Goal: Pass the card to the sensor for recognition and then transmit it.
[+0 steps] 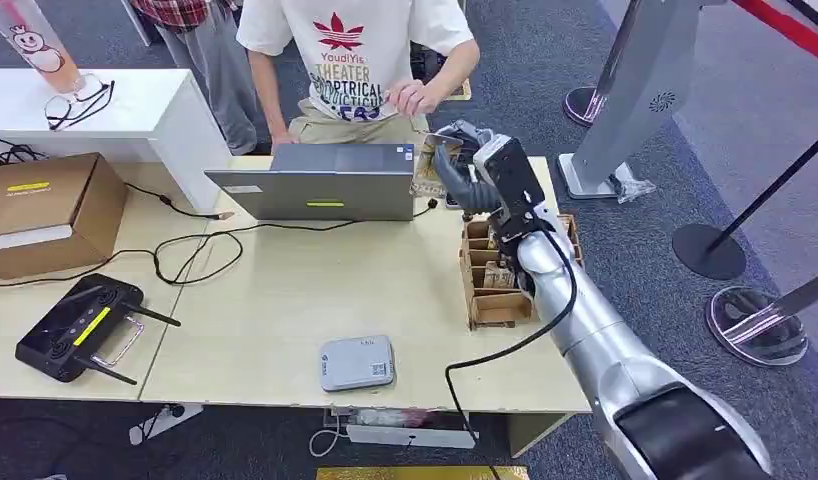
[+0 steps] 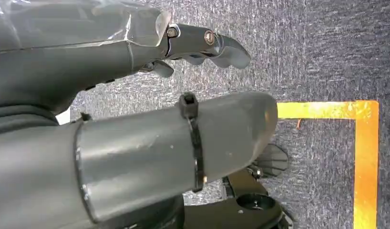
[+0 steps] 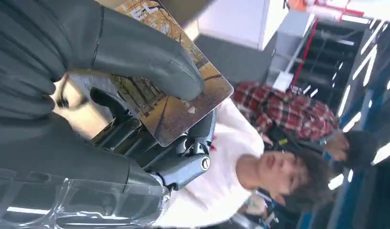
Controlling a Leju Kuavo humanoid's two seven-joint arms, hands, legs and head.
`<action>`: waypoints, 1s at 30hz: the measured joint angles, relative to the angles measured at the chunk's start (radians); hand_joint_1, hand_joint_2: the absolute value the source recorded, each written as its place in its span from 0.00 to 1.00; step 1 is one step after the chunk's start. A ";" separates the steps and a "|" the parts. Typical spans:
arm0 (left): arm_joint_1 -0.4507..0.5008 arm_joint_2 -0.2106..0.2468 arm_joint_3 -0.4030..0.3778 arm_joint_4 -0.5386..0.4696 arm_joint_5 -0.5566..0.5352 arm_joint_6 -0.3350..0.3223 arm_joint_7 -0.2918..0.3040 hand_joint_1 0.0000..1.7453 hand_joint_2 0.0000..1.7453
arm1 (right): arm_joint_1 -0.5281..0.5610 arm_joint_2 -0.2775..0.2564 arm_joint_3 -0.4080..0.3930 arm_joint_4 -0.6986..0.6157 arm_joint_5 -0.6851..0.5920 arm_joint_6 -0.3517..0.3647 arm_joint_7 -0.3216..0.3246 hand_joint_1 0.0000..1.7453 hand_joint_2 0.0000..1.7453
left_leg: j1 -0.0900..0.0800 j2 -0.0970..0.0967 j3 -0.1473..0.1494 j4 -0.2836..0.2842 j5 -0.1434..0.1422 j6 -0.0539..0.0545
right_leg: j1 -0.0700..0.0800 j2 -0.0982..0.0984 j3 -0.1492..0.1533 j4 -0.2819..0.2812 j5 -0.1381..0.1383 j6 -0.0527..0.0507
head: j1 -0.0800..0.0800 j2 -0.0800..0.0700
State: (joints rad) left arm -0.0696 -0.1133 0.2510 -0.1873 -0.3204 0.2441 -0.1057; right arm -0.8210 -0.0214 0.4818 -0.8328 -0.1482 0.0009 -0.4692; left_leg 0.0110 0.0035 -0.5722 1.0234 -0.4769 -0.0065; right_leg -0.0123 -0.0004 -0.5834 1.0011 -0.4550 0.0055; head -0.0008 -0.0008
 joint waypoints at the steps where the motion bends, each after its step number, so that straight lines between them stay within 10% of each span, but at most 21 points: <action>1: -0.001 -0.001 0.000 0.000 -0.002 0.000 0.002 0.00 0.00 | -0.012 0.002 -0.002 0.002 0.016 -0.018 0.002 1.00 1.00 | 0.000 0.000 0.000 0.000 0.000 0.000 | 0.000 0.000 0.000 0.000 0.000 0.000 | 0.000 0.000; 19: -0.018 -0.018 -0.003 0.000 -0.029 0.010 0.012 0.00 0.00 | -0.129 0.037 -0.011 0.096 0.350 -0.500 -0.045 1.00 1.00 | 0.000 0.000 0.000 0.000 0.000 0.000 | 0.000 0.000 0.000 0.000 0.000 0.000 | 0.000 0.000; 30: -0.021 -0.019 -0.009 0.000 -0.016 0.024 0.015 0.00 0.00 | -0.087 0.082 0.019 0.204 0.412 -0.570 -0.084 1.00 1.00 | 0.000 0.000 0.000 0.000 0.000 0.000 | 0.000 0.000 0.000 0.000 0.000 0.000 | 0.000 0.000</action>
State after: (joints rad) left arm -0.0905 -0.1320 0.2419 -0.1873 -0.3361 0.2682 -0.0908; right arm -0.9076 0.0603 0.5009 -0.6290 0.2636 -0.5695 -0.5531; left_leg 0.0112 0.0032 -0.5724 1.0234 -0.4769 -0.0065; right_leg -0.0122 -0.0007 -0.5835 1.0011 -0.4551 0.0054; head -0.0008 -0.0008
